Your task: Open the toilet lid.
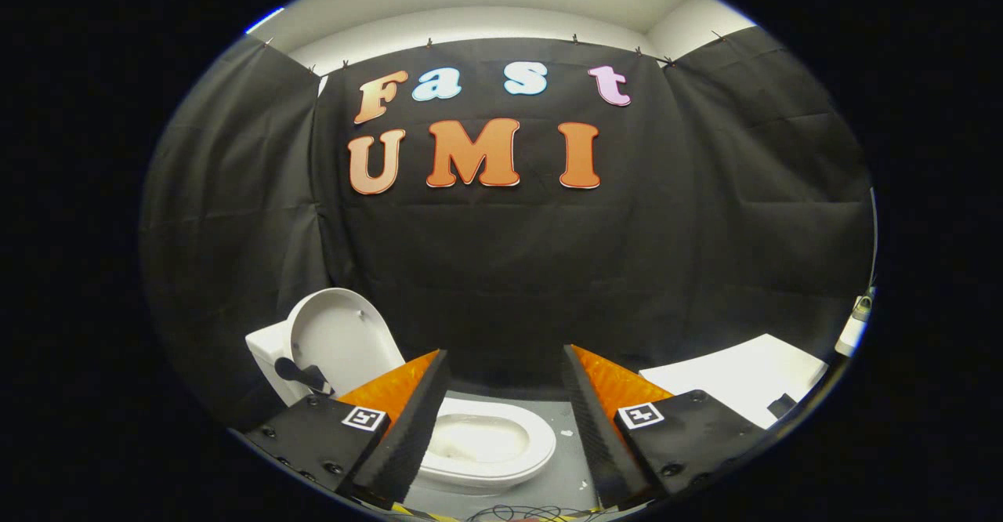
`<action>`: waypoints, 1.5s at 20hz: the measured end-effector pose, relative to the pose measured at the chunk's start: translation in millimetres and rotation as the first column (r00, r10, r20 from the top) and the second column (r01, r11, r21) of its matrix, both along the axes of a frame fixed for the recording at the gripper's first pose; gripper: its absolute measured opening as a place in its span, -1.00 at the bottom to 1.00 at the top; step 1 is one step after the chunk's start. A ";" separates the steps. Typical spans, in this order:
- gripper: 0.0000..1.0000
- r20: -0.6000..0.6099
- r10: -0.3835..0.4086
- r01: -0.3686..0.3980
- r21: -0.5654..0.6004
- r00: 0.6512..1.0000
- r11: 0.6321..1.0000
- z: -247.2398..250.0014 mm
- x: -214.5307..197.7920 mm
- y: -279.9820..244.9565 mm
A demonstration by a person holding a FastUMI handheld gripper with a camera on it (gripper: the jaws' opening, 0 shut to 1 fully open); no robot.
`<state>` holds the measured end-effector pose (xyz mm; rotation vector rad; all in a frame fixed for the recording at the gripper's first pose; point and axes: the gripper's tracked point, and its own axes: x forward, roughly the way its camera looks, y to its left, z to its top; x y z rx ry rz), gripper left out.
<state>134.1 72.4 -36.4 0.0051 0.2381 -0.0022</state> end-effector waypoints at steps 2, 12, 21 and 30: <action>0.84 0.004 -0.002 0.002 0.008 1.000 1.000 1.7 -9.4 -10.8; 0.84 0.045 -0.025 0.023 0.060 0.999 0.998 28.0 -23.9 -52.8; 0.84 0.095 -0.045 0.039 0.065 0.994 0.997 41.3 -43.1 -83.8; 0.84 0.091 -0.049 0.043 0.069 0.995 0.997 38.8 -46.2 -83.9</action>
